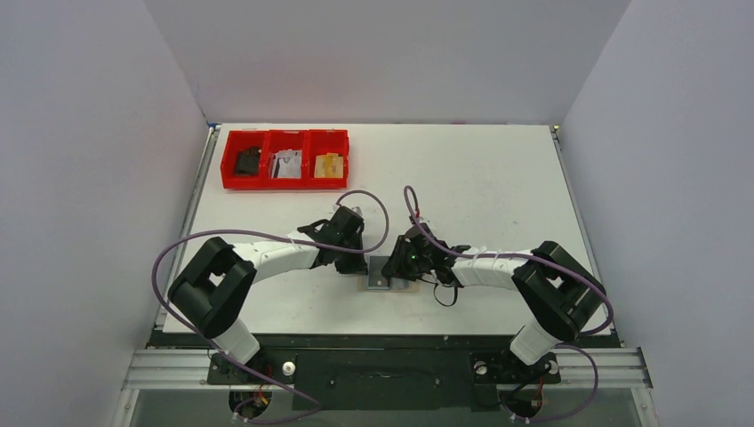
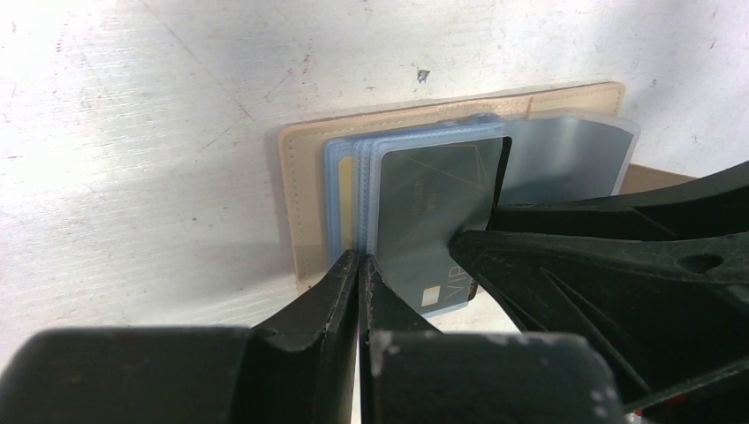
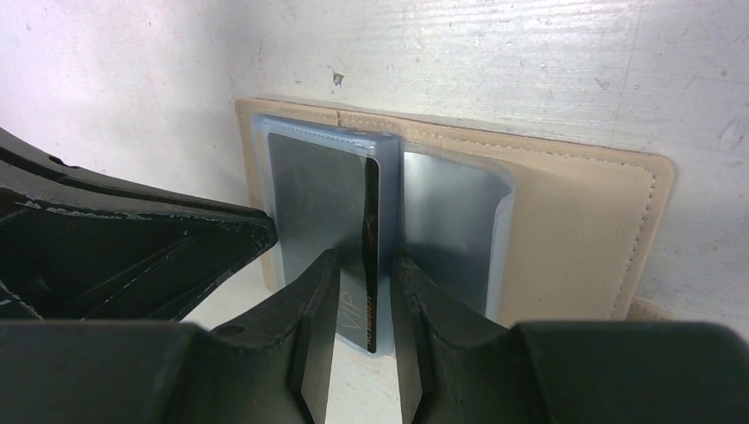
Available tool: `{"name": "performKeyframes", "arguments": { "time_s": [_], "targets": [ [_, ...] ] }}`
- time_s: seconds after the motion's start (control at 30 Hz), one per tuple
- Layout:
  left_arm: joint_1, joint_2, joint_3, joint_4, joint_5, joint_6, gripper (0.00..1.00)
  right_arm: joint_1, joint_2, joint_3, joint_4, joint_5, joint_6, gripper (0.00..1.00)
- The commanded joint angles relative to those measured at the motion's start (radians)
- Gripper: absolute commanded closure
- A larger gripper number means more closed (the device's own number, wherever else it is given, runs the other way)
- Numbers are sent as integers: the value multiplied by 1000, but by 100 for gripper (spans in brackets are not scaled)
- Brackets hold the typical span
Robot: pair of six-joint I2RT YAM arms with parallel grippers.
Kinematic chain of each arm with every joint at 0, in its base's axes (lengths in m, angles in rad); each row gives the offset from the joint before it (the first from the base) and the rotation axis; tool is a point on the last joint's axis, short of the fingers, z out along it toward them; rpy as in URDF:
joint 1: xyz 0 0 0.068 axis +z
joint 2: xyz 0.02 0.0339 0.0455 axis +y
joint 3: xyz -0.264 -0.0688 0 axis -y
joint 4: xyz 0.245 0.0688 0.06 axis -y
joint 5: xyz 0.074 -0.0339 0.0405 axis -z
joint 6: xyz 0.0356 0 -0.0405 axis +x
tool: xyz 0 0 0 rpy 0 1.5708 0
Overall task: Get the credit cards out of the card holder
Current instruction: Remove the credit card from the card holder.
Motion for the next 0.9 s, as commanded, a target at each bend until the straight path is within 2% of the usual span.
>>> {"name": "performKeyframes", "arguments": {
  "time_s": [0.0, 0.33, 0.47, 0.63, 0.87],
  "targets": [
    [-29, 39, 41, -1, -27, 15, 100, -11, -12, -25, 76, -13, 18, 75],
    [-58, 106, 82, -59, -64, 1, 100, -31, -16, -57, 129, -39, 37, 73],
    [-60, 122, 79, -77, -90, -11, 100, -66, -41, -100, 175, -67, 50, 69],
    [-58, 140, 71, -87, -97, -18, 100, -125, -64, -177, 323, -135, 87, 64],
    [-56, 160, 54, -77, -90, -32, 100, -194, -53, -270, 548, -215, 194, 64]
  ]
}}
